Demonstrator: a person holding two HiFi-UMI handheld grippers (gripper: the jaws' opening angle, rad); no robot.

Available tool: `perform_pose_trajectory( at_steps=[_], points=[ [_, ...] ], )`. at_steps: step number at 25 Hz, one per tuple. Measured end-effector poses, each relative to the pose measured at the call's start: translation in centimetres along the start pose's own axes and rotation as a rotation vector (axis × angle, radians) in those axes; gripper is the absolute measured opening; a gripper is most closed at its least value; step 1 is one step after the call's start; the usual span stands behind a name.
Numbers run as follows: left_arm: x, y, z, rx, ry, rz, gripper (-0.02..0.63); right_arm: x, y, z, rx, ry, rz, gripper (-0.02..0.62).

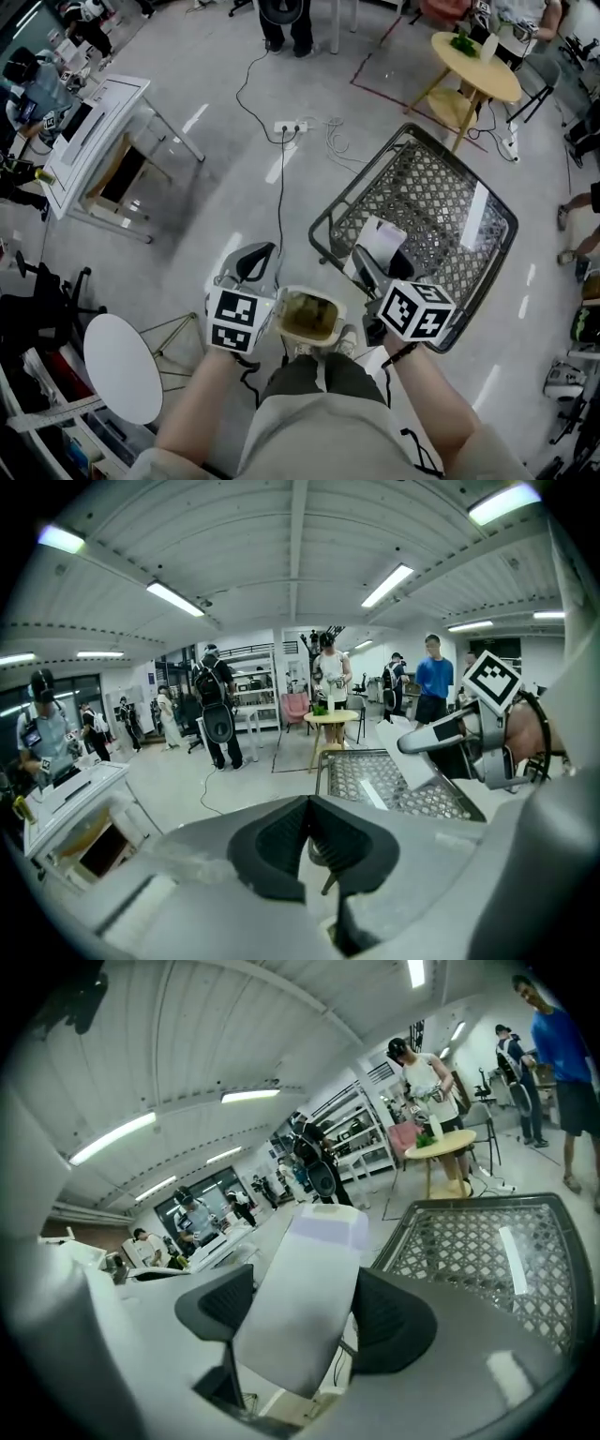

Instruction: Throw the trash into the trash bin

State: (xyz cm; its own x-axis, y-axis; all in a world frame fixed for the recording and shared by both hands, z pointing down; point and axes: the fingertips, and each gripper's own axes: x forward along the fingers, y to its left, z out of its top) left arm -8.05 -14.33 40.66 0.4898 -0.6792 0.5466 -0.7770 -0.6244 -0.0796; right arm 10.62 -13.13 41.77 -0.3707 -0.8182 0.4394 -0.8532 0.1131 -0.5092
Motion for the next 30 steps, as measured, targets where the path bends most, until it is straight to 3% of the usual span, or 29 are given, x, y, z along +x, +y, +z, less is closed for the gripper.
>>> perform_pose_trajectory(
  at_steps=[12,24,30],
  points=[
    [-2.4,2.6,-11.6,-0.149,0.148,0.081,0.003,5.5,0.1,-15.0,-0.105,0.340,0.033,0.328],
    [-0.9,2.6,-25.5,-0.287,0.293,0.074,0.002,9.2,-2.6,-33.0,-0.243,0.682,0.061,0.325],
    [0.4,2.9,-32.0,-0.334,0.362,0.078,0.002,9.7,-5.2,-42.4,-0.257,0.839,0.063,0.325]
  ],
)
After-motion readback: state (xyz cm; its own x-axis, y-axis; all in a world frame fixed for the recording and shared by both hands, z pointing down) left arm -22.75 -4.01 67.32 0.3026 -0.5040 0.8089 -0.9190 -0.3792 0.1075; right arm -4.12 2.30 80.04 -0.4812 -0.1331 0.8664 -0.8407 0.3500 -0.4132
